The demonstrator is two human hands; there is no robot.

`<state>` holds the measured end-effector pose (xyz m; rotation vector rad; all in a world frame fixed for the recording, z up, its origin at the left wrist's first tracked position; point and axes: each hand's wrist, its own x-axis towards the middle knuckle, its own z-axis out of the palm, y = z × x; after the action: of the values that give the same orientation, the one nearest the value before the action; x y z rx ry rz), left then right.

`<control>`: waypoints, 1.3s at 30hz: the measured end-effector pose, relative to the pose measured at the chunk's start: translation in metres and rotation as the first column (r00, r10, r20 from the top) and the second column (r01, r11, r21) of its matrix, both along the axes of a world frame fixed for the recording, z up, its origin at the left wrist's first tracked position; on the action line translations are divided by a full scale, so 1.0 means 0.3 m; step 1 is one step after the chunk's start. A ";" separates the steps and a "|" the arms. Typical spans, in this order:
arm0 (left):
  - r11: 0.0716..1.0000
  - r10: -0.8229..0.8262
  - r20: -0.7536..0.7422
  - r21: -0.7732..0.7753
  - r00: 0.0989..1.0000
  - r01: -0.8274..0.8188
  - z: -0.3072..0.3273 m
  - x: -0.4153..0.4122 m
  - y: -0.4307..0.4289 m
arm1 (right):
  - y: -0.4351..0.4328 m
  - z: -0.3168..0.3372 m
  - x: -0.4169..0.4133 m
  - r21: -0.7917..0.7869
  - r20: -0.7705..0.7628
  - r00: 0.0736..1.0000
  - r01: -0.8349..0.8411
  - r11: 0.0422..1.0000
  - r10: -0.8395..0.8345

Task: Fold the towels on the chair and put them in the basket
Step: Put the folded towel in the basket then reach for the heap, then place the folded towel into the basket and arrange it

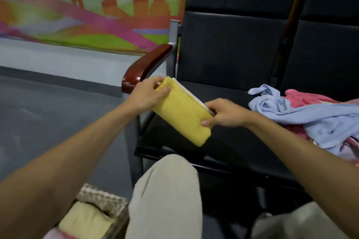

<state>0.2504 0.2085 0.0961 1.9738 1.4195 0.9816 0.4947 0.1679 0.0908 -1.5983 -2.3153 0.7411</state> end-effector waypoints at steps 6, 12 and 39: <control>0.908 0.402 0.440 -0.305 0.803 -0.287 -0.067 -0.448 -0.172 | -0.002 -0.007 -0.418 -0.133 -0.123 0.981 -0.169 0.977 0.152; 0.838 0.522 0.817 -0.545 0.246 0.034 -0.388 -0.767 -0.478 | -0.076 -0.229 -0.827 -0.377 -0.258 0.943 -0.298 0.877 0.209; 0.238 0.590 -0.423 -0.722 0.687 -0.649 -1.176 -1.089 -0.801 | -0.414 -1.091 -1.404 -0.487 0.381 0.594 -0.522 0.700 0.708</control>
<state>-0.0763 -0.0318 -0.2566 0.6478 2.2328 0.2914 0.0734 0.0437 -0.2365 -1.1502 -3.4459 0.9381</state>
